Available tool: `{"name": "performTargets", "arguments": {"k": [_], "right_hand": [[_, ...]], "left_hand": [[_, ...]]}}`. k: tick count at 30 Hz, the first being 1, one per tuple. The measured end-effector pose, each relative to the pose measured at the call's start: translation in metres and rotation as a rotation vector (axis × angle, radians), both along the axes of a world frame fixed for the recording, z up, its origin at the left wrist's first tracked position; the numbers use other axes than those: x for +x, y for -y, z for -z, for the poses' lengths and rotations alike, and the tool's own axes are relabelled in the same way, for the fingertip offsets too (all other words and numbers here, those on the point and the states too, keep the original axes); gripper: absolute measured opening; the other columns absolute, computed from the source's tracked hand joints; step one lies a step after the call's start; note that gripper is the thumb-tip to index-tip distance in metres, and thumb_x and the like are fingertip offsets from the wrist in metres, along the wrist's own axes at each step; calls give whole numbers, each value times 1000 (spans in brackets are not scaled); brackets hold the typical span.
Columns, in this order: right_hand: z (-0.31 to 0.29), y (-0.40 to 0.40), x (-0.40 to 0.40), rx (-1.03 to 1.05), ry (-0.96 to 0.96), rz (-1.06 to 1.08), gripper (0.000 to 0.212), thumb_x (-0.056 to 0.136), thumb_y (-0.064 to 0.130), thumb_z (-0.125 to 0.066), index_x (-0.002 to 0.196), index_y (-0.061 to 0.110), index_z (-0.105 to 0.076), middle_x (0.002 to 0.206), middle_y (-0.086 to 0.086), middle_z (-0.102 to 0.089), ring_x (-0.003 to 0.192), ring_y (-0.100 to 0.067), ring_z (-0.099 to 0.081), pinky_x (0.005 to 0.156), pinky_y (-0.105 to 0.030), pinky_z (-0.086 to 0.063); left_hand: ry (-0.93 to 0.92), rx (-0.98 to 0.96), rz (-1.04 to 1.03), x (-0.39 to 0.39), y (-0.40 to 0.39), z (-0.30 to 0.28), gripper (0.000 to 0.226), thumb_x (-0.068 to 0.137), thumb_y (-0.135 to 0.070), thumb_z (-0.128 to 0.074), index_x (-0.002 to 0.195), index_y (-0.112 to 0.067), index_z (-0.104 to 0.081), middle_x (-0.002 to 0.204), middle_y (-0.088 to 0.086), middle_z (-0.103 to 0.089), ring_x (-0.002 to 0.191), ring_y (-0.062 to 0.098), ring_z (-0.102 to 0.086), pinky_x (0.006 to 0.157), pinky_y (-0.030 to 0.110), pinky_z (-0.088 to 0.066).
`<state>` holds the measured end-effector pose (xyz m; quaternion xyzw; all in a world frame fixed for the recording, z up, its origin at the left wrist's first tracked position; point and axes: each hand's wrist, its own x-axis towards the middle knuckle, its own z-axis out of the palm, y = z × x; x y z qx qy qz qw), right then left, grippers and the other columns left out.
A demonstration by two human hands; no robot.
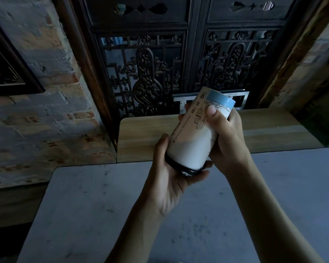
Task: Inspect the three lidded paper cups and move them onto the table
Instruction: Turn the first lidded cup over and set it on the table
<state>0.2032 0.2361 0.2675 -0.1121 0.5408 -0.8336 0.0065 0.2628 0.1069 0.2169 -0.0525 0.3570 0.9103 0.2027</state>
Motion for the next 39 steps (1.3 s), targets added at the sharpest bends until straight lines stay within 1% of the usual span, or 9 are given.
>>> {"name": "performTargets", "arguments": {"k": [4,7,16,22,26,29,31,34,39], "right_hand": [[6,3,1,8,6,102,103,67,57,-90,131,-13,-48,113,-46,-55,102,-46,-63,88,-67,-55],[10,4,2,35,7,140,88,72,45,-88,130,-9,-50,115,-46,-56,100,-55,-64,90,-75,-51],[3,-2,9,79,-48,83,100,68,55,-91,137,-4,-49,126,-45,-55,117,-66,-55,95,-75,-48],[10,7,14,140,-45,226,79,70,49,-89,128,7,-55,111,-18,-66,102,-36,-67,94,-69,-54],[18,11,16,174,-41,283,74,76,44,-80,134,10,-51,108,-7,-68,99,-24,-68,93,-60,-57],[27,10,17,278,-116,252,75,87,39,-76,149,20,-38,107,4,-69,97,-13,-70,88,-42,-61],[34,9,19,403,-236,240,76,94,32,-71,157,24,-28,143,-4,-55,125,-16,-63,100,-46,-58],[50,7,16,860,-539,325,61,94,30,-65,152,24,-46,169,-12,-14,160,-33,-15,123,-52,-29],[70,10,22,1182,-768,299,49,101,38,-55,144,15,-60,166,-15,-34,160,-41,-11,124,-46,-17]], "left_hand": [[-105,-152,-232,-1,-10,4,70,89,-54,-65,142,-11,-53,134,27,-64,106,34,-72,71,39,-64],[-159,-168,-338,1,-15,7,60,89,-45,-61,141,-15,-51,135,19,-63,105,29,-74,70,41,-63],[35,-13,-45,3,-4,6,68,88,-60,-49,122,-6,-71,105,22,-78,91,35,-74,53,29,-61],[-33,-33,-141,2,-9,14,76,73,-52,-85,132,-10,-62,121,22,-73,104,35,-74,69,37,-64],[-84,-27,-242,2,-11,21,49,88,-37,-65,133,-20,-58,124,19,-72,104,33,-75,68,37,-63],[-50,-42,-257,1,-8,23,59,89,-39,-63,142,-17,-54,131,22,-70,104,32,-74,70,37,-63],[-25,-56,-298,-1,-4,24,64,90,-40,-65,147,-16,-49,140,22,-64,113,31,-73,77,39,-63],[-44,-66,-367,-5,0,29,74,87,-40,-71,152,-20,-43,148,19,-59,129,35,-65,83,43,-61],[-65,-106,-409,-8,4,33,70,86,-37,-74,148,-20,-46,144,15,-63,126,33,-68,80,41,-63]]}}
